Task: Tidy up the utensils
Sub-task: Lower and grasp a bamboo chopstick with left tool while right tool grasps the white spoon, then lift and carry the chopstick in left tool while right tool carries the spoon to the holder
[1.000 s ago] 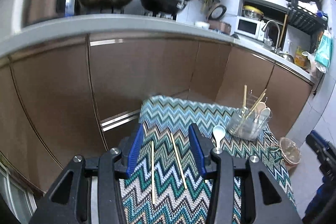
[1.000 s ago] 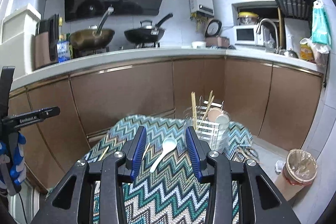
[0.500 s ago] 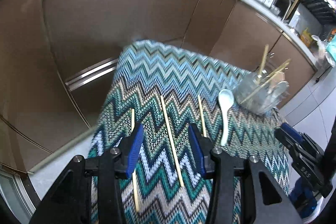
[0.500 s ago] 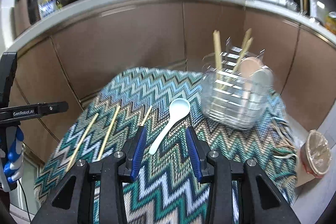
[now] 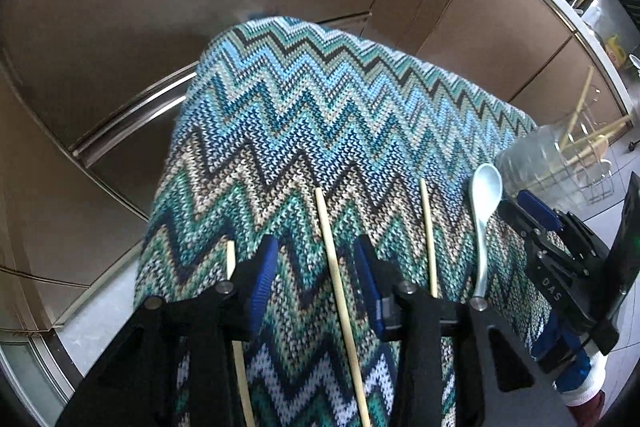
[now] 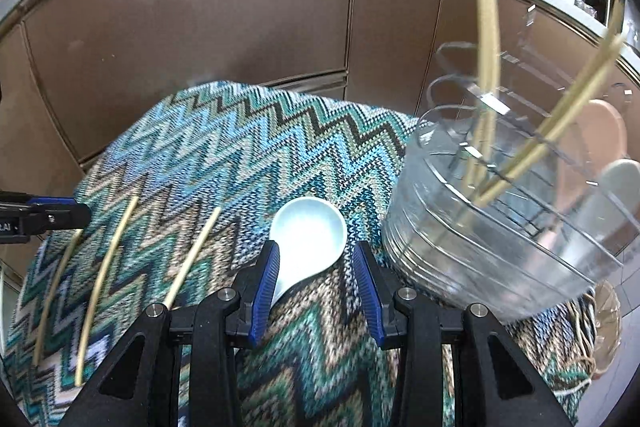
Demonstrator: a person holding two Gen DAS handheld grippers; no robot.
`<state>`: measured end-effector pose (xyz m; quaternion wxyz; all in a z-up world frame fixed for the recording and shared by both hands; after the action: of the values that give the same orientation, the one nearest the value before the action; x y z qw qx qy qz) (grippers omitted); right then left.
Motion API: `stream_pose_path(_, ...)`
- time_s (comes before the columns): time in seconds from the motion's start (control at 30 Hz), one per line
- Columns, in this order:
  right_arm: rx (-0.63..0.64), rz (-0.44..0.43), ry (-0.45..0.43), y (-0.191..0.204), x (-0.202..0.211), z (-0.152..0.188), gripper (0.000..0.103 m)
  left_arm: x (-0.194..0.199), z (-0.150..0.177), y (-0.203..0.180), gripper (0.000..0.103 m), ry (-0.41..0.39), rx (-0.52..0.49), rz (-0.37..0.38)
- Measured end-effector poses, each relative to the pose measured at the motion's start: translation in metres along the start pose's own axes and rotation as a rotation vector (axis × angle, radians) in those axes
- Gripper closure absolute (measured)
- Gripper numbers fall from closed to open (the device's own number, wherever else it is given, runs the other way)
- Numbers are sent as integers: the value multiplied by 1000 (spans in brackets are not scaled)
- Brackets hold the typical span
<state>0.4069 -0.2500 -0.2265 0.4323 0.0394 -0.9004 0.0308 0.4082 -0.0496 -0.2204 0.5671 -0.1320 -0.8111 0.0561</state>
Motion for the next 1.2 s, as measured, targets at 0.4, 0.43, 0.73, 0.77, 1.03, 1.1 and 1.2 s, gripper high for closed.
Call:
stream_pose_path(0.4, 4, -23, 53, -11, -38, -6, 69, -34, -15, 0, 79, 119, 4, 10)
stream_pose_path(0.43, 8, -26, 58, -11, -40, -7, 69, -36, -16, 0, 80, 126, 5, 9)
stream_pose_path(0.73, 41, -60, 59, -8, -42, -12, 90, -48, -23, -7, 92, 161, -21, -13)
stream_pose_path(0.77, 42, -64, 59, -6, -45, -15, 91, -48, -23, -8, 94, 162, -25, -16)
stream_pose_path(1.03, 57, -75, 27, 5, -30, -10, 96, -38, -17, -5, 98, 111, -6, 11)
stream_pose_path(1.1, 59, -78, 6, 8, -19, -7, 96, -30, -13, -3, 98, 84, 2, 23)
stream_pose_path(1.2, 68, -77, -26, 12, 4, 0, 96, -12, -7, -3, 98, 26, 8, 50)
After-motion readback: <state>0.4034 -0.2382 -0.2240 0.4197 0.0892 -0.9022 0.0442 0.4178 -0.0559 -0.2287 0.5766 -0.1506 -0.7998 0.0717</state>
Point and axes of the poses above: each gripper's, at about its wrist camera, not at the fingertips, and x roughly against the way its jaws point, y to its left, z to its underside, the point moved 2 cm from there along -x, roughly the way its jaws point, and after that the axes turned 3 degrees about y, right-handed, at the moved point
